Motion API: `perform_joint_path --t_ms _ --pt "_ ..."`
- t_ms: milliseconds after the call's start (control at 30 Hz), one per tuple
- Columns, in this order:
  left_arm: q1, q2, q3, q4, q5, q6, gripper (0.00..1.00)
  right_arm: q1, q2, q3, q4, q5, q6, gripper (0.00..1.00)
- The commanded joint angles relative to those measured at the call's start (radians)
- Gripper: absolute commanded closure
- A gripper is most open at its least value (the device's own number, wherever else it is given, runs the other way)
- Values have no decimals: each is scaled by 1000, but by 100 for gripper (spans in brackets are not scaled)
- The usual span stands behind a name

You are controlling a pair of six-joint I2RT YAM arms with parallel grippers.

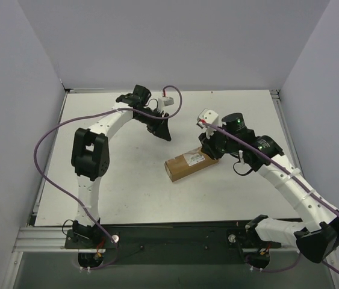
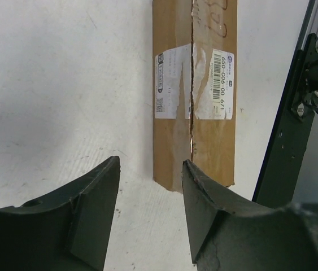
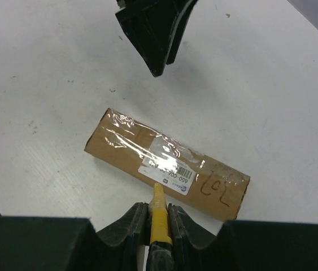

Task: Unpack the express box

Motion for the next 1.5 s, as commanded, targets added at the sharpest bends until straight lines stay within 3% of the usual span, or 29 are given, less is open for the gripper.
perform_joint_path --t_ms 0,133,200,300,400,500,533,600,833,1033,1467 --pt "-33 -47 -90 144 39 -69 41 20 -30 75 -116 -48 -84 100" --pt "-31 -36 -135 202 23 -150 41 39 -57 36 -181 -109 -86 100" --pt "-21 -51 -182 216 13 -175 41 72 -73 -64 -178 -93 -119 100" --pt "19 -141 -271 237 -4 -176 43 92 -51 -133 -133 -59 -121 100" --pt "80 -253 -457 293 -10 -199 58 94 22 -138 -106 15 -110 100" --pt "114 -324 -603 308 3 -256 81 71 56 -177 -5 107 -90 100" --pt "114 -332 -626 298 23 -255 94 44 64 -187 21 110 -95 100" --pt "102 -333 -682 267 45 -238 98 8 93 -202 83 107 -118 100" --pt "-10 -268 -732 363 46 -274 100 -44 168 -204 204 108 -175 100" --pt "-59 -188 -698 498 31 -414 99 -52 220 -192 267 113 -179 100" --pt "-90 -74 -557 482 43 -442 95 -76 173 -173 227 164 -170 100"
